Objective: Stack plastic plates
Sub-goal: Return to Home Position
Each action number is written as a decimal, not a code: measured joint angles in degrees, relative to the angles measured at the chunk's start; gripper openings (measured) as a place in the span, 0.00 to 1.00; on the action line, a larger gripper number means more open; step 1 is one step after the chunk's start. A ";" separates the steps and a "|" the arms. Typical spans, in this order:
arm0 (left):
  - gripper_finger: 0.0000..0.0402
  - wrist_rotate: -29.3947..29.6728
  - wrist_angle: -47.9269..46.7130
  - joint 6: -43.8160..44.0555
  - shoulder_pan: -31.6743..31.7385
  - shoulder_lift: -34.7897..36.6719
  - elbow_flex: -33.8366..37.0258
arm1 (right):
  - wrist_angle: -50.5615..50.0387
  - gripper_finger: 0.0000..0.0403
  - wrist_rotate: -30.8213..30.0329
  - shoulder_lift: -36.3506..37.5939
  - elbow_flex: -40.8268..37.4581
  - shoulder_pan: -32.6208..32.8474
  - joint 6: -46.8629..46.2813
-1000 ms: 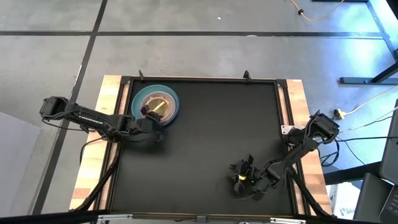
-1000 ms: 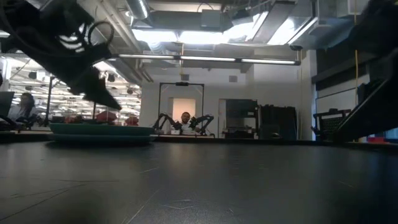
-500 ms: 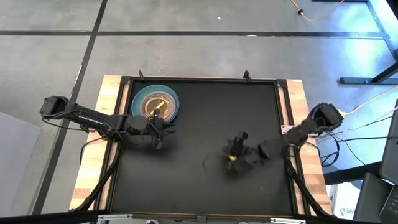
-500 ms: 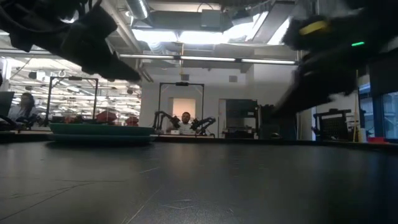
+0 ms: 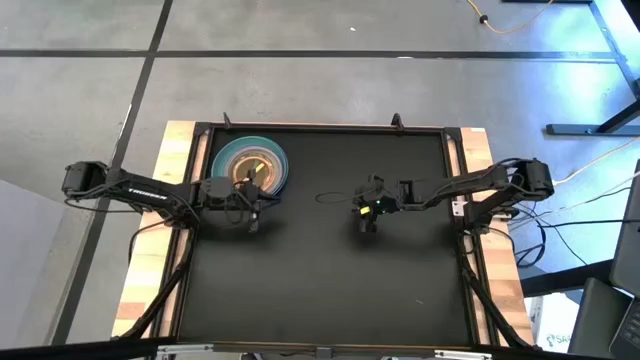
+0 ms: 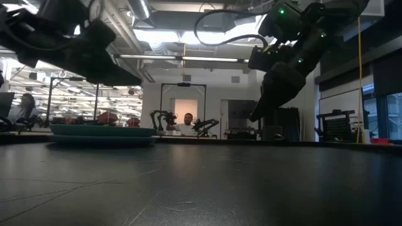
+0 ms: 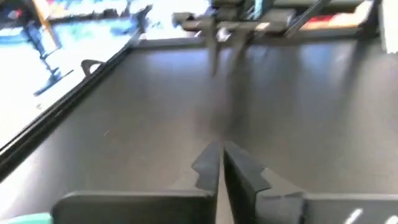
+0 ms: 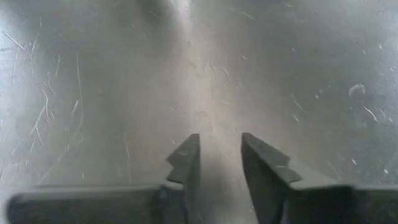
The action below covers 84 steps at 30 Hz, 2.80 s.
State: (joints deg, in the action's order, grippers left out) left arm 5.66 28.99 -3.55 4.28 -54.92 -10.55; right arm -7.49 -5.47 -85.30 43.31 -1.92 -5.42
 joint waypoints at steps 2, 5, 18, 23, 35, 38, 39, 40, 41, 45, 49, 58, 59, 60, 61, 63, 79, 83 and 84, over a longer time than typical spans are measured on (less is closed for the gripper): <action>0.01 -2.45 3.79 0.28 0.71 1.82 2.27 | -0.73 0.20 1.40 1.50 -0.22 -0.79 0.25; 0.01 -2.07 5.84 2.66 1.48 5.26 4.97 | 0.39 0.12 2.18 5.14 -2.30 -0.89 0.79; 0.04 -0.10 -1.93 6.59 1.46 22.15 9.62 | 11.54 0.01 1.47 30.40 -19.25 -0.74 -3.59; 0.04 -6.65 -2.68 7.78 1.40 25.96 9.60 | 15.81 0.02 3.01 39.58 -25.07 -0.74 -3.21; 0.04 -5.90 -9.00 10.73 1.44 33.10 9.58 | 17.56 0.02 6.18 59.04 -35.06 -0.74 -4.94; 0.04 -4.46 -12.72 10.73 1.44 35.64 9.58 | 15.30 0.02 6.63 64.63 -36.96 -0.74 -5.85; 0.04 -4.27 -14.02 10.73 1.44 36.62 9.58 | 14.04 0.02 6.61 66.50 -37.41 -0.74 -6.10; 0.04 -4.26 -14.75 10.73 1.44 37.49 9.58 | 12.56 0.02 6.60 68.47 -37.87 -0.74 -6.21; 0.04 -4.25 -15.15 10.73 1.44 38.32 9.58 | 11.15 0.02 6.60 70.22 -38.41 -0.74 -6.26; 0.04 -3.62 -17.54 11.01 1.44 41.99 9.58 | 9.03 0.02 6.60 77.11 -40.66 -0.74 -6.39; 0.04 -2.73 -22.19 9.36 1.44 46.29 9.57 | 8.47 0.02 6.07 83.59 -42.87 -0.74 -6.53; 0.04 -3.46 -29.37 10.47 1.44 54.80 9.29 | 8.39 0.02 5.53 84.74 -42.82 -0.74 -8.14; 0.04 -3.53 -30.15 10.53 1.44 54.83 9.23 | 8.40 0.02 5.50 84.86 -42.82 -0.74 -8.14; 0.04 -3.50 -30.59 10.59 1.44 54.79 9.20 | 8.44 0.02 5.26 84.96 -42.82 -0.74 -8.06; 0.04 -3.53 -30.55 10.83 1.44 54.80 9.20 | 8.47 0.02 4.91 84.97 -42.82 -0.74 -7.83; 0.04 -3.07 -30.51 10.96 1.44 54.80 9.18 | 8.50 0.02 4.09 84.79 -42.82 -0.74 -7.67; 0.04 -0.66 -28.87 13.53 1.44 54.24 9.62 | 8.40 0.02 4.59 84.81 -42.84 -0.74 -8.25; 0.04 -0.67 -28.87 13.53 1.44 54.24 9.62 | 8.38 0.02 4.59 84.81 -42.84 -0.74 -8.24; 0.04 -0.67 -28.87 13.53 1.44 54.24 9.62 | 8.38 0.02 4.59 84.81 -42.84 -0.74 -8.25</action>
State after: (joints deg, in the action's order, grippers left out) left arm 4.99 0.12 9.98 5.72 -0.69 -0.93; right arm 0.89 -0.89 -0.49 0.47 -2.66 -13.67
